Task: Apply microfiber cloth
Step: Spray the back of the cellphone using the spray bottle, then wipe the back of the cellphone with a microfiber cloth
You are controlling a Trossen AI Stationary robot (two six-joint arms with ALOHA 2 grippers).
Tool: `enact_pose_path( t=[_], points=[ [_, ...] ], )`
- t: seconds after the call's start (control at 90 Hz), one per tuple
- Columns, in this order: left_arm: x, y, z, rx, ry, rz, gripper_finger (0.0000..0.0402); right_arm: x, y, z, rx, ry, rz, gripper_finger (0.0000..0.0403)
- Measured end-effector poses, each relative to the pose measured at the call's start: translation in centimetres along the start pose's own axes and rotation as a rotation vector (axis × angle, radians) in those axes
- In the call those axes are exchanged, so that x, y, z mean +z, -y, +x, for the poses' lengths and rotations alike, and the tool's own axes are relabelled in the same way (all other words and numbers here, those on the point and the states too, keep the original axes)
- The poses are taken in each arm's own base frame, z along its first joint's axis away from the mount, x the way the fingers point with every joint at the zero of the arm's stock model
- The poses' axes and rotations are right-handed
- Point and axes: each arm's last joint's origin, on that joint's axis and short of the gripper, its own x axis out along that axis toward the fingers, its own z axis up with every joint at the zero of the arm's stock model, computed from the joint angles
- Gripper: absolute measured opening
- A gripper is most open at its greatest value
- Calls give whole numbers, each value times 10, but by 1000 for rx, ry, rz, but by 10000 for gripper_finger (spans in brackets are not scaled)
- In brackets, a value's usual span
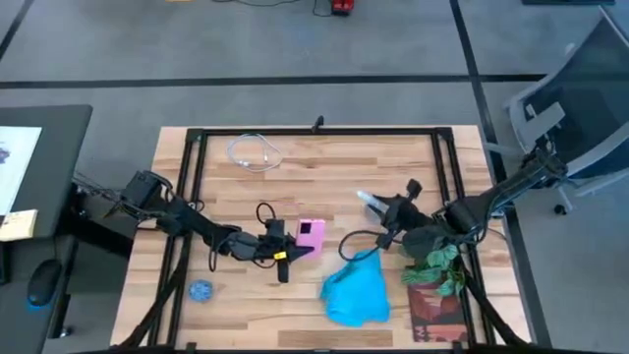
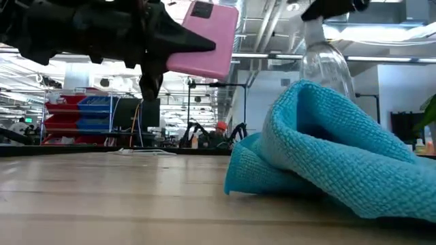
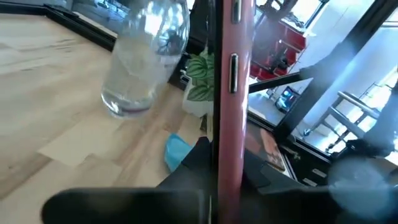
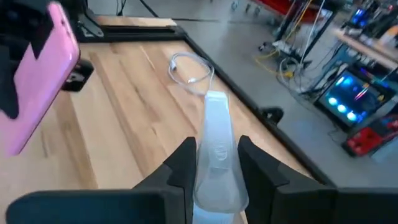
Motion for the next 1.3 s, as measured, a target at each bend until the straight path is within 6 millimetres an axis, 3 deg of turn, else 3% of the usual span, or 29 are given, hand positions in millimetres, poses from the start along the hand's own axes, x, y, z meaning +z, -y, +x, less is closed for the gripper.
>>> enact_pose_path(
  t=[0.178,0.433,0.611,0.767,0.889,1.011,1.156,1.3],
  points=[
    [0,0,0,0,-1,-5,6,-5,1,1,-11,-2,32,77],
    [-1,1,0,-2,-3,-7,6,-3,7,-4,15,-5,-69,187],
    [-1,0,0,-1,-4,-3,7,19,16,-15,31,43,-160,238],
    [0,2,-2,-7,-3,-2,7,49,17,-36,98,111,-153,245],
    [5,4,-7,-18,7,-9,7,57,-6,-53,242,130,-253,231],
    [13,5,-14,-26,33,-37,7,45,-41,-58,469,60,-257,209],
    [26,7,-21,-28,66,-24,7,1,-98,-39,661,-162,-230,163],
    [35,10,-26,-25,61,6,7,-48,-148,-3,682,-323,-226,88]
  ],
)
